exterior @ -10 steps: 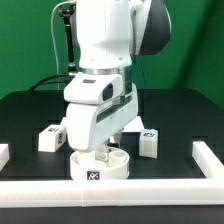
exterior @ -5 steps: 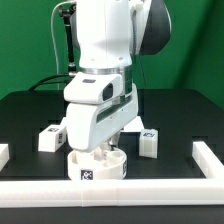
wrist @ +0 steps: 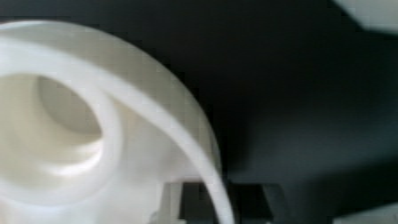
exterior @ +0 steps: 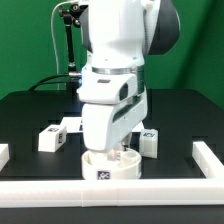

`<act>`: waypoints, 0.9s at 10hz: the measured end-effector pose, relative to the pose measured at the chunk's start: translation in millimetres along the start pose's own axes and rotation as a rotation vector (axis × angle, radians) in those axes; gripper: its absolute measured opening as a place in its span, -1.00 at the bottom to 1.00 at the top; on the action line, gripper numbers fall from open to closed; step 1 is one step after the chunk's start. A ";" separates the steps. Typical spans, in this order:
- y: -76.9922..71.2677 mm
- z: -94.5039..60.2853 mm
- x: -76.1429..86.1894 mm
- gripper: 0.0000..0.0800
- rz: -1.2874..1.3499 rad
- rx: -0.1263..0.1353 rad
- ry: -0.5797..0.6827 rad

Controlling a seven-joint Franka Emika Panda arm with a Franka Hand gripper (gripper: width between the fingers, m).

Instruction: Assemble stool

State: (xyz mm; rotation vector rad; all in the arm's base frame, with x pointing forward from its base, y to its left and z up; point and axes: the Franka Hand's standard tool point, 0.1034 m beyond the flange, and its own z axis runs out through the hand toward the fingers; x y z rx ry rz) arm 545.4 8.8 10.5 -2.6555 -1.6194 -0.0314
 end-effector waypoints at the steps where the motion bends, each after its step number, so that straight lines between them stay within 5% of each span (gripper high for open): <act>1: -3.1 0.7 16.3 -0.93 -0.023 -0.001 0.009; 6: -10.3 2.7 77.6 -0.93 -0.037 -0.021 0.042; 9: -11.8 2.2 94.6 -0.93 -0.028 -0.025 0.048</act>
Offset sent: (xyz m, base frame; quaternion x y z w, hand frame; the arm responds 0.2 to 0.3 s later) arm 0.0236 0.0454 -0.0031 -0.0112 0.0074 -0.0179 0.9997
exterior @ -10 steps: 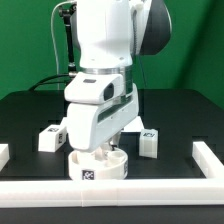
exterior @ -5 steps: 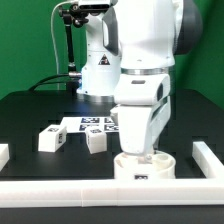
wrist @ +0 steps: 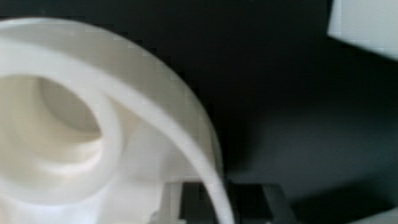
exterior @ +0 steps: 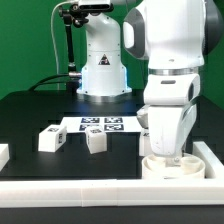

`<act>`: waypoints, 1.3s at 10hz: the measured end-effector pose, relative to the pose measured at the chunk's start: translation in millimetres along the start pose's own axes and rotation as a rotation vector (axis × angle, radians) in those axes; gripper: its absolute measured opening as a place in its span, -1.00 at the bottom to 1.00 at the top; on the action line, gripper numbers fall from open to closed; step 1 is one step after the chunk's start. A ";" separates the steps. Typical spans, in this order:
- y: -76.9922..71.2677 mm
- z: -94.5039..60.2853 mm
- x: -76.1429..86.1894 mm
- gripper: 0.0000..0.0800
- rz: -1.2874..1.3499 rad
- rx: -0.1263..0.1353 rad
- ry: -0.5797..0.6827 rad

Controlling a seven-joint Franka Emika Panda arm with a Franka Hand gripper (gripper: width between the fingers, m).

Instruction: Assemble stool

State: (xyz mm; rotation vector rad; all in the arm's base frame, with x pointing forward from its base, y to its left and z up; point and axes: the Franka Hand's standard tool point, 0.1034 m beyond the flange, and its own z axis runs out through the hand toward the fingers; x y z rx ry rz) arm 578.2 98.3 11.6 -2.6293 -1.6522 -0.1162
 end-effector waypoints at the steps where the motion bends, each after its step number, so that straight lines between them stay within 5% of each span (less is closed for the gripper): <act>1: -0.8 -0.2 2.2 -0.93 0.003 0.000 0.000; 3: -1.6 0.3 2.8 -0.93 0.003 0.001 -0.001; 4: -1.5 0.3 2.5 -0.64 0.004 0.001 -0.001; 5: -1.4 0.3 2.4 -0.64 0.004 0.001 -0.001; 8: -0.2 -8.3 3.6 0.47 0.005 0.001 -0.005; 11: 7.8 -42.3 3.4 0.62 0.007 -0.020 -0.007; 13: 13.3 -51.2 -23.4 0.62 0.044 -0.045 -0.007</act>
Offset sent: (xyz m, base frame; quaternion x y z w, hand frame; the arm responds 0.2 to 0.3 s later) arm 0.0000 0.0000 0.0000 0.0000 0.0000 0.0000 1.0000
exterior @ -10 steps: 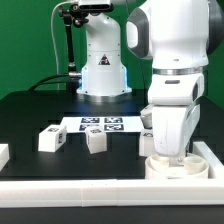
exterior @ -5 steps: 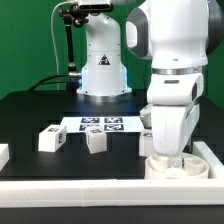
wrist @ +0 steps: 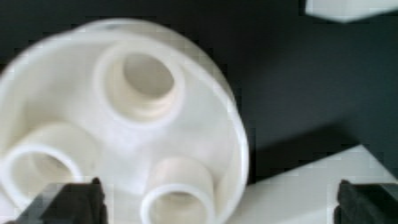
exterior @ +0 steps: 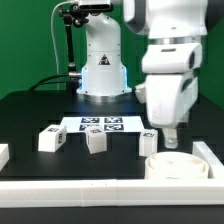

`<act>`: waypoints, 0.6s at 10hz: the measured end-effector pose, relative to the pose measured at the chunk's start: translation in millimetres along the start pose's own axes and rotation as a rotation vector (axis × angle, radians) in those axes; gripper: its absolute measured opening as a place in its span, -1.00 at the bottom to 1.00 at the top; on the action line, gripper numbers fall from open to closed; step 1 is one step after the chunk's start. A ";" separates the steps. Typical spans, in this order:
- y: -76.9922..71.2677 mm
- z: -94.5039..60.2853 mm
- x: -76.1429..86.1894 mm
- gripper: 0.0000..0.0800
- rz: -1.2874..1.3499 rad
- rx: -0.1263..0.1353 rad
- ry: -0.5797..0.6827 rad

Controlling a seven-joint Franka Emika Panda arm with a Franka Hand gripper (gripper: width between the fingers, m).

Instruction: Assemble stool

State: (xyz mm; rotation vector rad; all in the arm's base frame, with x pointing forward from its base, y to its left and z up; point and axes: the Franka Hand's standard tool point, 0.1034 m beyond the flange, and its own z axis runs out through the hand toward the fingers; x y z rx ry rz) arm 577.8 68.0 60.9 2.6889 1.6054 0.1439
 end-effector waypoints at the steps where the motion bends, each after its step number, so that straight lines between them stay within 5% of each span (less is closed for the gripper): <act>1: 1.0 -4.5 -17.0 0.62 0.060 -0.007 -0.007; 6: -1.0 -3.1 -20.4 0.62 0.109 -0.004 -0.012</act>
Offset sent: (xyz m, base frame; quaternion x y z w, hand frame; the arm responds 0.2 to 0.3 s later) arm 0.0000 0.0000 0.0000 0.0000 0.0000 0.0000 1.0000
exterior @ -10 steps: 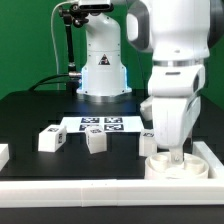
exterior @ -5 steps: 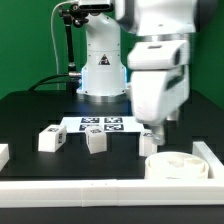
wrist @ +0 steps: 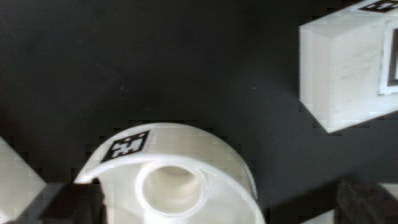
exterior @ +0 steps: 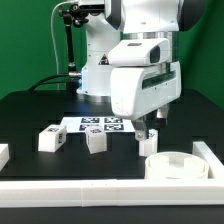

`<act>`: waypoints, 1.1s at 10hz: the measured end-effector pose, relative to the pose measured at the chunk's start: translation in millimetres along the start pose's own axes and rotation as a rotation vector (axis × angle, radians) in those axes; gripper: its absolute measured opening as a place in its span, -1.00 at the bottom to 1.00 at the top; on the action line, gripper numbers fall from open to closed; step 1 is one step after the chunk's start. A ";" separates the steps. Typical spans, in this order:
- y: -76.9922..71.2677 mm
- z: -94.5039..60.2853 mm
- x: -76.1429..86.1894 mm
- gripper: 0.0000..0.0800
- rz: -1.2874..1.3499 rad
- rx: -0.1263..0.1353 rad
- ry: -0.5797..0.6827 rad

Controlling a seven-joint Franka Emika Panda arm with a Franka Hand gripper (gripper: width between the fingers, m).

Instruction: Assemble stool

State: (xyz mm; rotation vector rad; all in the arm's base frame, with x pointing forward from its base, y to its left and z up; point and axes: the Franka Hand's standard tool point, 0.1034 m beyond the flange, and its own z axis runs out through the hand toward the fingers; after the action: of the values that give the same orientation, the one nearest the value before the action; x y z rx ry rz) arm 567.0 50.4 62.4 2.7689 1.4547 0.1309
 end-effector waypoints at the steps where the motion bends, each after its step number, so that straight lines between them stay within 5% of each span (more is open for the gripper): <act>1: 0.1 0.2 -0.5 0.62 0.028 0.000 0.000; 3: 0.2 -0.3 -8.0 0.62 0.332 -0.015 0.023; 11: -9.1 3.5 -7.9 0.62 1.004 0.055 0.037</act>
Offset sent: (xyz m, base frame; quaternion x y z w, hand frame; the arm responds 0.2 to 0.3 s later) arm -0.0157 -0.0159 0.0009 -0.0176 0.0026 0.2807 0.9596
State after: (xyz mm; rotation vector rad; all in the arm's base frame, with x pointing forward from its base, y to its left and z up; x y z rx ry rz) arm 555.3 49.2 57.9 3.2321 -0.0566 0.1389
